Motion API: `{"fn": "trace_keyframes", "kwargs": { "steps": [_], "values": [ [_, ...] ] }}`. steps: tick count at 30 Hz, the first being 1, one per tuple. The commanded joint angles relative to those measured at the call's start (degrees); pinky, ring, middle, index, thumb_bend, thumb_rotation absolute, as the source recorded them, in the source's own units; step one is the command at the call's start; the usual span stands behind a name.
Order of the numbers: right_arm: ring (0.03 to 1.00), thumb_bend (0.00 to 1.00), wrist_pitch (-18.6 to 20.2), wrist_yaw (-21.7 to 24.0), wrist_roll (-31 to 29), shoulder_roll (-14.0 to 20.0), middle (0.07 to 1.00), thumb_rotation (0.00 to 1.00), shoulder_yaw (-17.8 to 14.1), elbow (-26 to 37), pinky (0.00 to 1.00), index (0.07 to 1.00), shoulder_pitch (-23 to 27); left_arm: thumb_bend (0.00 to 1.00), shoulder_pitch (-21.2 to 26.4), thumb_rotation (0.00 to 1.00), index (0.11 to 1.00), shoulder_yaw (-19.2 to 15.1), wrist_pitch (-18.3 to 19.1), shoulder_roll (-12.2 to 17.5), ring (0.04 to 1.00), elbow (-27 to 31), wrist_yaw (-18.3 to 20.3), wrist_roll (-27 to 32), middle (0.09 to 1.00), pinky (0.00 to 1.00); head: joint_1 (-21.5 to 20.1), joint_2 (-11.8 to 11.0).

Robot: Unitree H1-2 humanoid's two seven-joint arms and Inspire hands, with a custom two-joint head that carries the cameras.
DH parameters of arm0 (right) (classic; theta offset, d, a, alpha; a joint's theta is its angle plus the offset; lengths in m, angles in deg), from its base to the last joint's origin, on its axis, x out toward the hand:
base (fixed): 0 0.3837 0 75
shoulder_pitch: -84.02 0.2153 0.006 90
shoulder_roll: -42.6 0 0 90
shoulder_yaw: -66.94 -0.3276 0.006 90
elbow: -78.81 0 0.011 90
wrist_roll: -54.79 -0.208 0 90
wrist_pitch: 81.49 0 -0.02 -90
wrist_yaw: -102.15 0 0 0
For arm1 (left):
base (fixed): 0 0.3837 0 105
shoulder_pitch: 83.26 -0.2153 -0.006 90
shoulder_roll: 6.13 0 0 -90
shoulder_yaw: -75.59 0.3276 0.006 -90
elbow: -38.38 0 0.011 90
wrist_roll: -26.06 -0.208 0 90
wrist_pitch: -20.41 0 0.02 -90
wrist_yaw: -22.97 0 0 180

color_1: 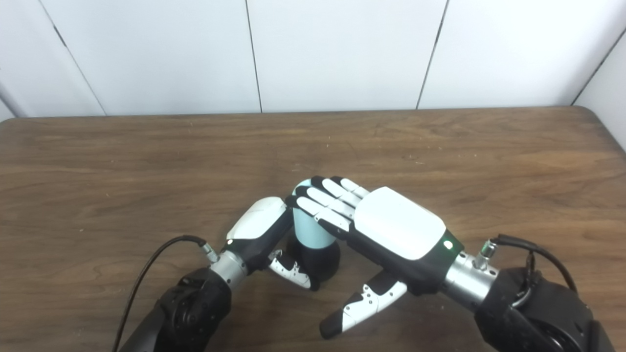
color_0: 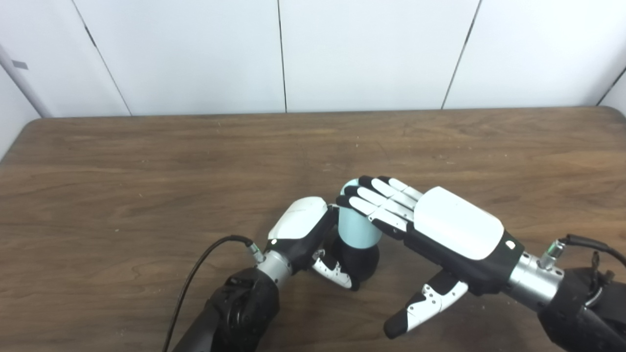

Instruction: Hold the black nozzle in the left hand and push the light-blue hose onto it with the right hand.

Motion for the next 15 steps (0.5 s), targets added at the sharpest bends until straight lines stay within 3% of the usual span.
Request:
{"fn": "trace_keyframes", "kwargs": {
  "steps": [1, 15],
  "values": [
    [1.0, 0.69, 0.0, 2.6, -0.2, 1.0, 1.0, 1.0, 1.3, -1.8, 1.0, 1.0, -1.6, 0.52, -3.4, 0.0, 0.481, 1.6, 4.1, 1.5, 0.645, -3.3, 6.7, 1.3, 0.507, 0.84, 0.0, 0.1],
    [1.0, 0.68, -0.4, 1.7, 0.3, 1.3, 1.0, 1.0, 2.0, -2.4, 1.0, 1.0, -1.9, 0.52, -3.4, 0.0, 0.48, 2.0, 3.9, 1.7, 0.648, -3.3, 6.8, 0.7, 0.509, 0.84, -0.1, 0.1]
  ]
}}
